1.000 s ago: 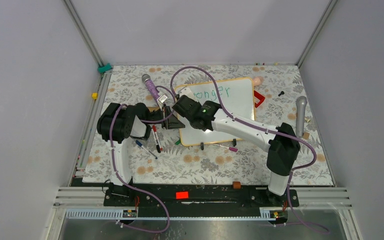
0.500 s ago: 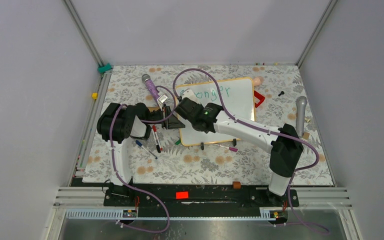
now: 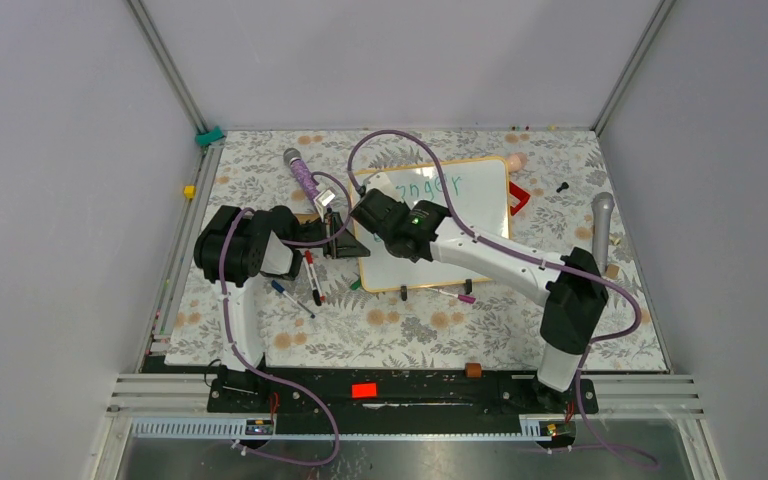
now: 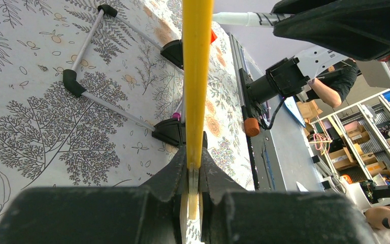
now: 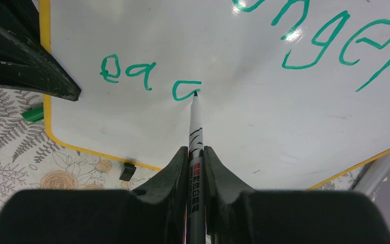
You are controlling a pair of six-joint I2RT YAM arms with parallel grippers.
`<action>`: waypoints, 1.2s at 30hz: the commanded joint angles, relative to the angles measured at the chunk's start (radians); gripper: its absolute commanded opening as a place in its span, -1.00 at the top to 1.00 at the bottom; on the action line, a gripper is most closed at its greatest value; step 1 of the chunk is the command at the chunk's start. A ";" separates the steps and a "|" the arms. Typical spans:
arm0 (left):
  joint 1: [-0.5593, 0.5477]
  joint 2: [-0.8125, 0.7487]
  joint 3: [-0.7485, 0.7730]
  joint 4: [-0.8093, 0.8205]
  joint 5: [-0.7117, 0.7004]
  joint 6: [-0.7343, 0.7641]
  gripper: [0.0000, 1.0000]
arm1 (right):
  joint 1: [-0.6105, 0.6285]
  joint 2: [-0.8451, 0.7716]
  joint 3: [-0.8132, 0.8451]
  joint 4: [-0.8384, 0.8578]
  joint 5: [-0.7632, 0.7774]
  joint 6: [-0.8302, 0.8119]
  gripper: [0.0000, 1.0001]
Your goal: Write a sentence on the whiteboard
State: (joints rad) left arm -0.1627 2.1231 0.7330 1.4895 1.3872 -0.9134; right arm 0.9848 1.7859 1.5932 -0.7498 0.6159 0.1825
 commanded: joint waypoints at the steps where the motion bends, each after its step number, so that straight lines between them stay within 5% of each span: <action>1: 0.003 0.011 -0.001 -0.009 0.034 -0.015 1.00 | -0.008 -0.078 0.014 -0.005 -0.024 -0.001 1.00; 25: 0.002 0.012 -0.001 -0.009 0.034 -0.015 1.00 | -0.079 0.013 0.125 0.003 -0.004 -0.051 1.00; 36: 0.002 0.012 0.000 -0.009 0.032 -0.015 1.00 | -0.080 -0.030 -0.015 0.033 -0.049 -0.002 1.00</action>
State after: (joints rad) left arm -0.1627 2.1231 0.7330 1.4841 1.3811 -0.9245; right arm 0.9142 1.7885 1.6466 -0.7364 0.5995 0.1516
